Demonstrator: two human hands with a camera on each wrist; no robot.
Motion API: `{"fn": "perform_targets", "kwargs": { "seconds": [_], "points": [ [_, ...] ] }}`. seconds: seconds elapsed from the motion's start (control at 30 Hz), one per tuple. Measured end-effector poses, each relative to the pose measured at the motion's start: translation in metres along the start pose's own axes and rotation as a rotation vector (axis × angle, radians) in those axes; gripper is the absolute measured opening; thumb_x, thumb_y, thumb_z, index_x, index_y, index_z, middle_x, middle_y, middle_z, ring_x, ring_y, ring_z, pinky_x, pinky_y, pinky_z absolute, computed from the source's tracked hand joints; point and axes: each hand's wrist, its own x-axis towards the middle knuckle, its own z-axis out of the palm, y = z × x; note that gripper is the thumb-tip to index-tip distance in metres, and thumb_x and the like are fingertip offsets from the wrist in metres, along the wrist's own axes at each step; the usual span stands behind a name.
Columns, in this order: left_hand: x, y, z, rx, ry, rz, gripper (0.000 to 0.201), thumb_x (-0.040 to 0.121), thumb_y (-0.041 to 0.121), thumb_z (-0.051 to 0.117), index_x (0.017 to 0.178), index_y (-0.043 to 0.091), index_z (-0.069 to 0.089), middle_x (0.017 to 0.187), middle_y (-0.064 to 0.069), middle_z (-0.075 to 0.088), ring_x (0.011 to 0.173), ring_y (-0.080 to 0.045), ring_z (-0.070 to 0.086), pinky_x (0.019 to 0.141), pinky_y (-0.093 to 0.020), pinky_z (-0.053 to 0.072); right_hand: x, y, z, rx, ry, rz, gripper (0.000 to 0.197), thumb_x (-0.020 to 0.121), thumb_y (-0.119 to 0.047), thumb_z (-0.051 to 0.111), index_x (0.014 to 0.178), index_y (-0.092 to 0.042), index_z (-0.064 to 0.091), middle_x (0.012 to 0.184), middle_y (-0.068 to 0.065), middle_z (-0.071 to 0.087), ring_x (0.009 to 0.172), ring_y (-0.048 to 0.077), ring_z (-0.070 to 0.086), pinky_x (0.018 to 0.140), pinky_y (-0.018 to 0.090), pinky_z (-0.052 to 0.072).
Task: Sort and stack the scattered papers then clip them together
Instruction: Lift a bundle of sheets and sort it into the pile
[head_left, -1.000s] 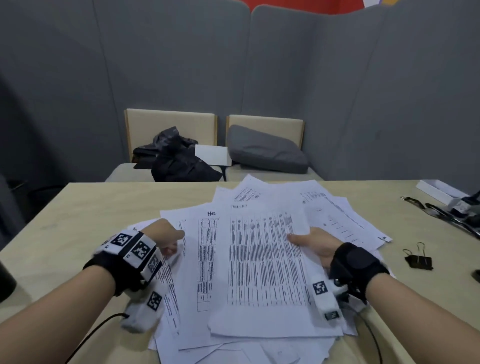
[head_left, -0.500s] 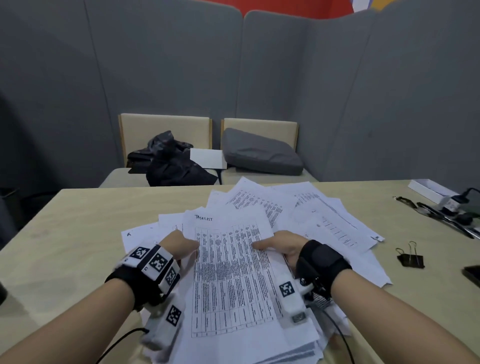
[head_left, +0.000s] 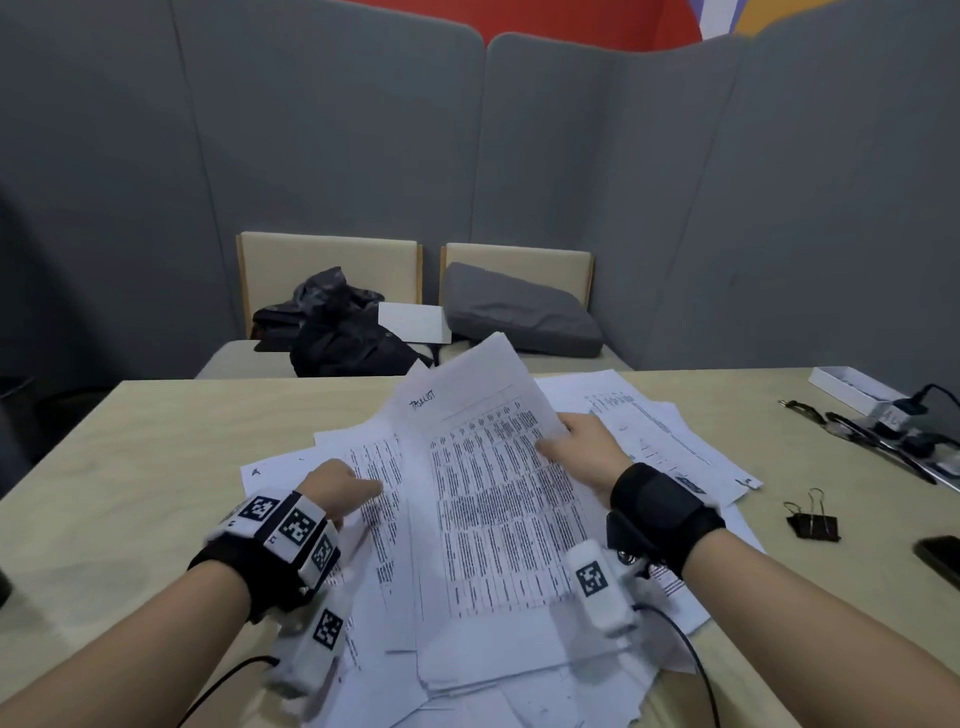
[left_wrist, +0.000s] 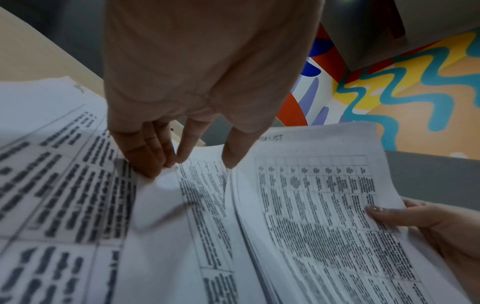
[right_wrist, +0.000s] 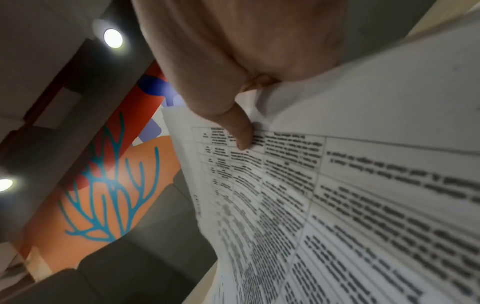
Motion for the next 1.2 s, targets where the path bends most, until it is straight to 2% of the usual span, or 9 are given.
{"fn": "perform_targets", "kwargs": {
  "seconds": [0.17,0.27,0.37,0.47,0.63,0.83,0.93,1.03,1.2],
  "points": [
    [-0.006,0.005,-0.005,-0.064,-0.066,0.040,0.056,0.085,0.062,0.050,0.065,0.010,0.044,0.057,-0.003,0.050,0.050,-0.017,0.051,0.061,-0.025,0.041,-0.006,-0.006,-0.014,0.298,0.047,-0.012,0.025,0.093,-0.001,0.057,0.118,-0.006,0.060,0.114,0.013,0.068,0.102,0.028,0.064,0.080,0.031,0.054],
    [-0.012,0.017,-0.014,-0.393,-0.094,0.128,0.088,0.058,0.080,0.062,0.108,0.007,0.061,0.104,-0.007,0.068,0.094,-0.025,0.067,0.089,-0.038,0.054,-0.010,-0.017,-0.020,0.507,-0.014,-0.060,0.023,0.093,-0.004,0.058,0.115,-0.010,0.059,0.108,0.005,0.069,0.094,0.017,0.066,0.073,0.022,0.053],
    [-0.031,0.049,-0.030,-0.645,0.036,0.307,0.051,0.072,0.053,0.070,0.106,0.017,0.063,0.102,-0.003,0.070,0.091,-0.018,0.067,0.079,-0.028,0.057,-0.013,-0.040,-0.022,0.611,0.014,-0.165,0.030,0.091,-0.005,0.060,0.121,-0.011,0.056,0.116,0.001,0.067,0.103,0.009,0.064,0.078,0.015,0.052],
    [-0.053,0.081,-0.051,-0.857,0.241,0.504,0.022,0.088,0.023,0.064,0.109,0.018,0.060,0.107,0.000,0.068,0.098,-0.014,0.065,0.094,-0.037,0.051,-0.017,-0.073,-0.026,0.655,0.074,-0.322,0.028,0.094,-0.002,0.056,0.119,-0.015,0.056,0.111,-0.005,0.068,0.097,0.001,0.066,0.078,0.013,0.053],
    [-0.065,0.091,-0.065,-0.858,0.440,0.685,0.019,0.094,0.027,0.054,0.113,0.029,0.054,0.119,-0.001,0.062,0.111,-0.018,0.060,0.095,-0.038,0.048,-0.016,-0.102,-0.028,0.606,0.091,-0.481,0.020,0.094,-0.005,0.057,0.105,-0.022,0.060,0.109,-0.003,0.069,0.102,0.011,0.066,0.083,0.018,0.053],
    [-0.053,0.053,-0.013,-0.887,0.425,0.547,0.019,0.099,0.035,0.042,0.110,0.021,0.039,0.109,-0.004,0.061,0.104,-0.030,0.060,0.091,-0.048,0.051,-0.004,-0.054,-0.005,0.486,0.113,-0.311,0.035,0.088,-0.011,0.067,0.122,-0.009,0.057,0.113,0.000,0.070,0.100,0.010,0.068,0.091,0.029,0.055],
    [-0.044,0.053,-0.006,-0.833,0.480,0.548,0.027,0.102,0.037,0.028,0.106,0.015,0.043,0.090,0.009,0.053,0.084,-0.015,0.051,0.081,-0.036,0.042,-0.005,-0.049,-0.001,0.525,0.226,-0.303,0.024,0.091,-0.013,0.064,0.114,-0.010,0.057,0.103,-0.004,0.070,0.089,0.004,0.068,0.082,0.022,0.054],
    [-0.041,0.065,0.002,-0.808,0.457,0.563,0.020,0.103,0.035,0.027,0.089,0.037,0.041,0.082,0.026,0.041,0.076,0.003,0.043,0.070,-0.018,0.036,-0.007,-0.056,0.014,0.487,0.307,-0.315,0.018,0.095,-0.013,0.057,0.111,-0.014,0.050,0.094,-0.009,0.062,0.080,0.000,0.060,0.066,0.007,0.048],
    [-0.034,0.073,0.010,-0.804,0.569,0.551,0.022,0.103,0.023,0.031,0.112,0.028,0.050,0.101,0.015,0.057,0.102,-0.013,0.053,0.089,-0.030,0.042,-0.004,-0.067,0.023,0.410,0.333,-0.265,0.012,0.097,-0.009,0.047,0.102,-0.019,0.051,0.092,-0.005,0.061,0.082,0.012,0.058,0.066,0.018,0.046]
  ]
}}
